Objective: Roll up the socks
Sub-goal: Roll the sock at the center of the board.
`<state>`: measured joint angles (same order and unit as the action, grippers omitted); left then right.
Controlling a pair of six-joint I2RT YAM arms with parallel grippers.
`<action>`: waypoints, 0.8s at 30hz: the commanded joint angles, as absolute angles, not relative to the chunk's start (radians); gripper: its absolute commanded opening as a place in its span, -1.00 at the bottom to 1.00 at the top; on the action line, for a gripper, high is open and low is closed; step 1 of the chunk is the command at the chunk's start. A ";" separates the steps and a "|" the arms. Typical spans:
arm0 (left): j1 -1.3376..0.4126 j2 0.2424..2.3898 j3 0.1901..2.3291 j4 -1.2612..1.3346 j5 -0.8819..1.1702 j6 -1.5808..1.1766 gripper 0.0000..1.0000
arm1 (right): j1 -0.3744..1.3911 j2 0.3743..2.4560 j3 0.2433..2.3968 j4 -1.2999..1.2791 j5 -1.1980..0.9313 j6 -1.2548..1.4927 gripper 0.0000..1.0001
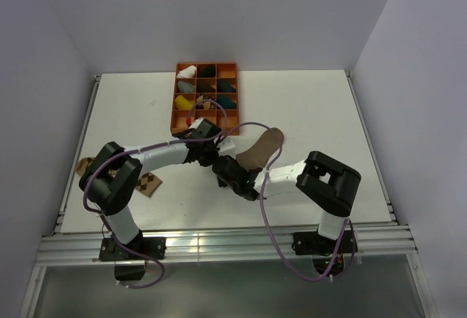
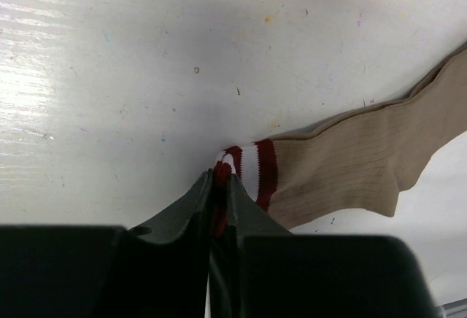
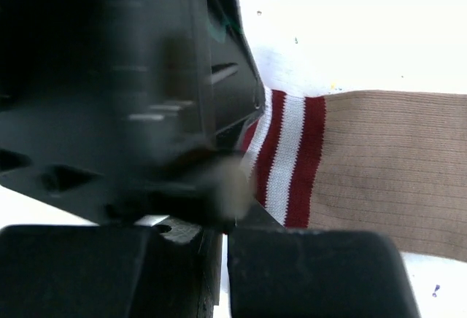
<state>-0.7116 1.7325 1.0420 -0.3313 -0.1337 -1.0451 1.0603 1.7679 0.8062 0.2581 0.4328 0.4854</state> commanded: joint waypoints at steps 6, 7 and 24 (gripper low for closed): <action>-0.704 1.611 0.989 -0.226 -0.083 -1.088 -0.26 | 0.893 1.672 0.654 0.368 0.138 0.548 -1.00; -0.704 1.605 0.986 -0.216 -0.086 -1.089 -0.18 | 0.879 1.669 0.644 0.382 0.109 0.557 -1.00; -0.704 1.529 0.799 0.050 -0.052 -1.097 -0.21 | 0.588 1.766 0.462 0.863 -0.498 0.868 -1.00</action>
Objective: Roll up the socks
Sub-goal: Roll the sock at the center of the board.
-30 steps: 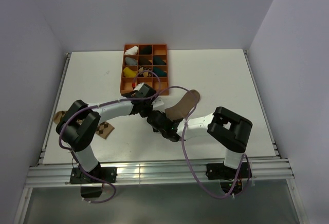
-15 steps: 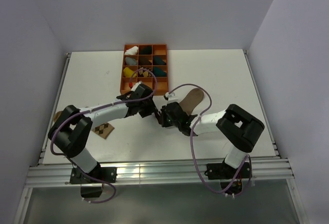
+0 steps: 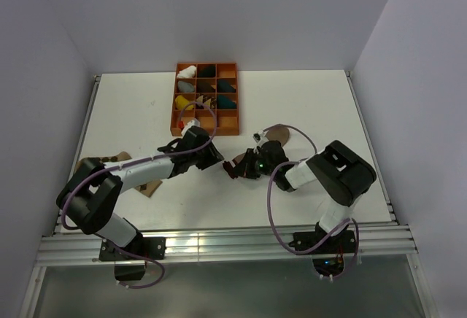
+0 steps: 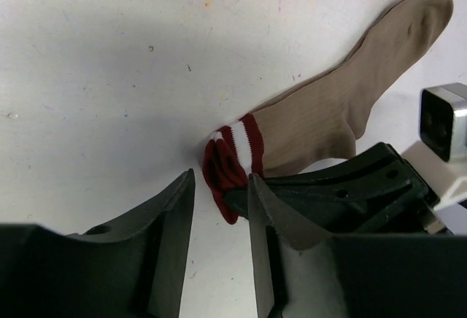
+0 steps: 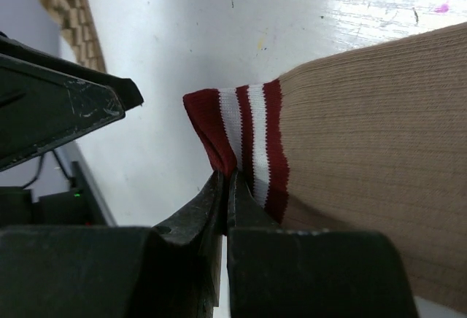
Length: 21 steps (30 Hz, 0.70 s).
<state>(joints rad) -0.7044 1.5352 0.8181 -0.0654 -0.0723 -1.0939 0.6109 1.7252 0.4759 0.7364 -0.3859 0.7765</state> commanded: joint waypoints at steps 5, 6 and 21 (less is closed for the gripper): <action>-0.707 1.551 0.767 0.115 -0.055 -1.104 -0.23 | 0.552 1.821 0.443 0.960 -0.557 0.922 -1.00; -0.707 1.551 0.753 0.142 -0.052 -1.104 -0.21 | 0.549 1.830 0.443 0.962 -0.560 0.923 -1.00; -0.709 1.554 0.635 0.179 -0.120 -1.173 -0.47 | 0.537 1.845 0.448 0.948 -0.561 0.917 -1.00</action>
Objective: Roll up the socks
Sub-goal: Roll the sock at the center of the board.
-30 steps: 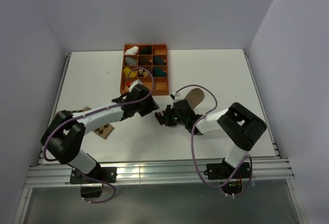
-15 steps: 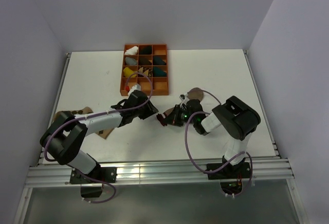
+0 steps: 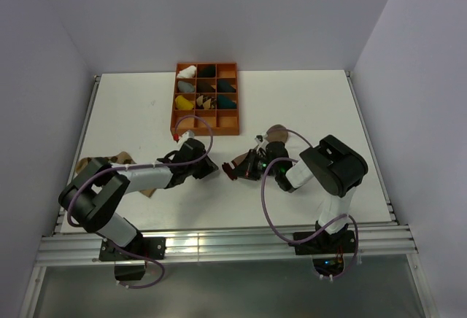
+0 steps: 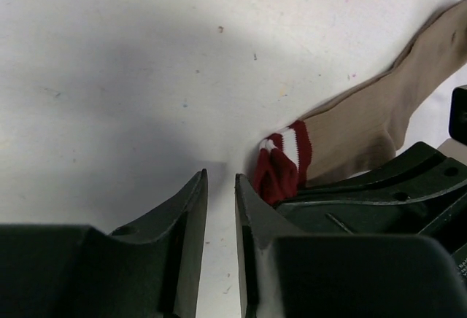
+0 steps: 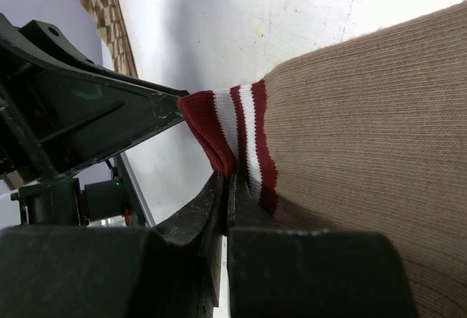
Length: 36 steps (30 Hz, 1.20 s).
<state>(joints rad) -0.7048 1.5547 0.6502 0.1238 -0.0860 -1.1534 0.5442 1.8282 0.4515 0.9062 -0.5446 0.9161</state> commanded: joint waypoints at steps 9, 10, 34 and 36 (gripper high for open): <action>-0.709 1.617 0.598 0.282 -0.078 -1.132 -0.55 | 0.537 1.853 0.451 0.947 -0.558 0.920 -1.00; -0.709 1.630 0.598 0.294 -0.065 -1.129 -0.54 | 0.537 1.852 0.451 0.945 -0.557 0.920 -1.00; -0.719 1.651 0.592 0.448 0.045 -1.115 -0.45 | 0.535 1.850 0.449 0.928 -0.548 0.925 -1.00; -0.719 1.635 0.591 0.439 0.035 -1.118 -0.45 | 0.535 1.850 0.451 0.927 -0.549 0.925 -1.00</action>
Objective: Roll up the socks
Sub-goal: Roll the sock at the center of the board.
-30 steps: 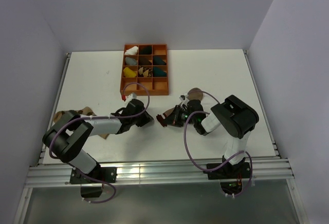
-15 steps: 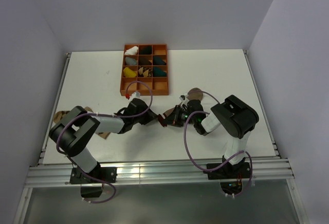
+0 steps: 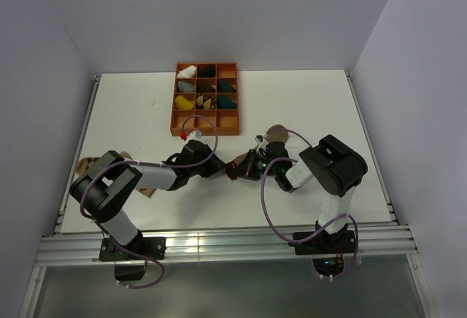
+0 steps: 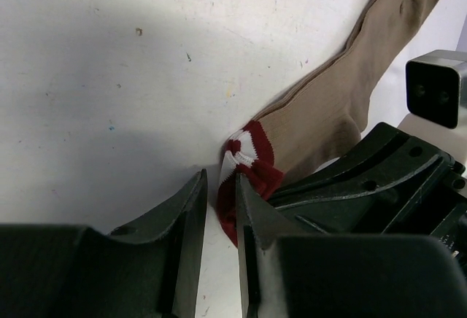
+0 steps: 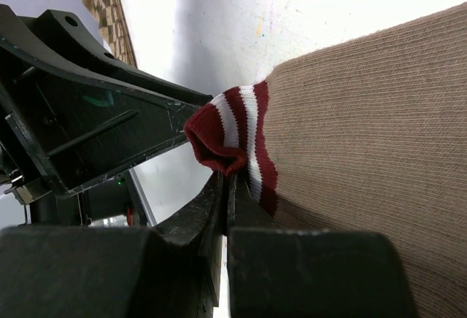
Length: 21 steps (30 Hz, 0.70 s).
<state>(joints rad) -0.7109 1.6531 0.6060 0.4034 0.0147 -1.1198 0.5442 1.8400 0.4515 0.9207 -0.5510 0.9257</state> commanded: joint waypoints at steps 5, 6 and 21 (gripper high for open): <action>-0.719 1.606 0.586 0.420 0.017 -1.129 -0.45 | 0.535 1.850 0.454 0.922 -0.545 0.922 -1.00; -0.719 1.605 0.586 0.417 0.017 -1.131 -0.45 | 0.535 1.851 0.453 0.923 -0.546 0.923 -1.00; -0.719 1.582 0.568 0.451 0.006 -1.157 -0.46 | 0.535 1.845 0.454 0.919 -0.540 0.914 -1.00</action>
<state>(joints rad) -0.7147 1.5997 0.5846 0.4034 0.0105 -1.1465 0.5430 1.8400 0.4515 0.9199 -0.5507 0.9268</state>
